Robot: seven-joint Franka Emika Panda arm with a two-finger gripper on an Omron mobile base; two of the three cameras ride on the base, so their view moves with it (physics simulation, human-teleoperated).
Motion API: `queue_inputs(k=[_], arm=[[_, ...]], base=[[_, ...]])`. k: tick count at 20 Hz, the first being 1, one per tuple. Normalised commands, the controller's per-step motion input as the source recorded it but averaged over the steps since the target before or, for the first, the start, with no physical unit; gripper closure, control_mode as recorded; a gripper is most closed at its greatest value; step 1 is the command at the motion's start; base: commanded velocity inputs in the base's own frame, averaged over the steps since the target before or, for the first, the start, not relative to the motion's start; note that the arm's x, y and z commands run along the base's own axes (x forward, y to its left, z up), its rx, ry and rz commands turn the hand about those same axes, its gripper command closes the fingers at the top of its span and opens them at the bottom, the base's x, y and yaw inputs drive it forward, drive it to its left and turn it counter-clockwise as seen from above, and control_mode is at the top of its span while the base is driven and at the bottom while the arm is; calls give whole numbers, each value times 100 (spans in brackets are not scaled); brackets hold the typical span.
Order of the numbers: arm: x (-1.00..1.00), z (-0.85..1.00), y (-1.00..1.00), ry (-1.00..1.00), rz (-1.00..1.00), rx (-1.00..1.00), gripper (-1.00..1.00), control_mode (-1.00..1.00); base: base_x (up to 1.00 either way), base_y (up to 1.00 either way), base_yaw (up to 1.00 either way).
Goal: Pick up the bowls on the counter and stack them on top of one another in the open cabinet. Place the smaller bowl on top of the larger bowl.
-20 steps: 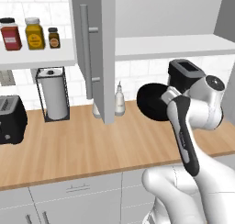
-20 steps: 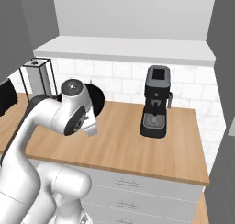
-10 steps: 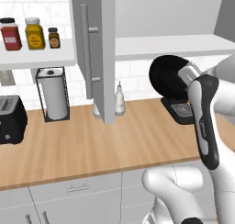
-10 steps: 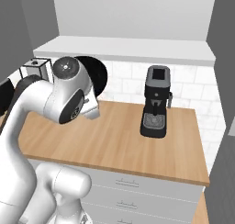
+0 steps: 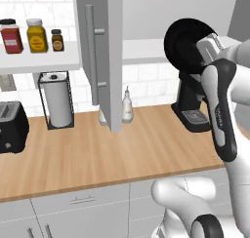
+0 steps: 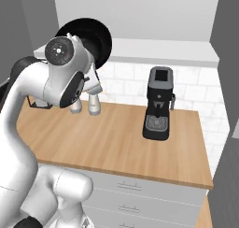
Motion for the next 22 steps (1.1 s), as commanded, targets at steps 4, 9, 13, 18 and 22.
queue_inputs(k=[4, 9, 13, 18, 22], arm=[[51, 65, 0, 8, -1, 0, 100, -100], [74, 18, 0, 0, 0, 0, 100, -100], [94, 0, 0, 0, 0, 0, 100, -100], [95, -16, 0, 0, -1, 0, 100, -100], [70, -32, -1, 8, 0, 0, 100, -100]], base=[[0, 0, 0], [0, 0, 0], [0, 0, 0], [0, 0, 0], [0, 0, 0]])
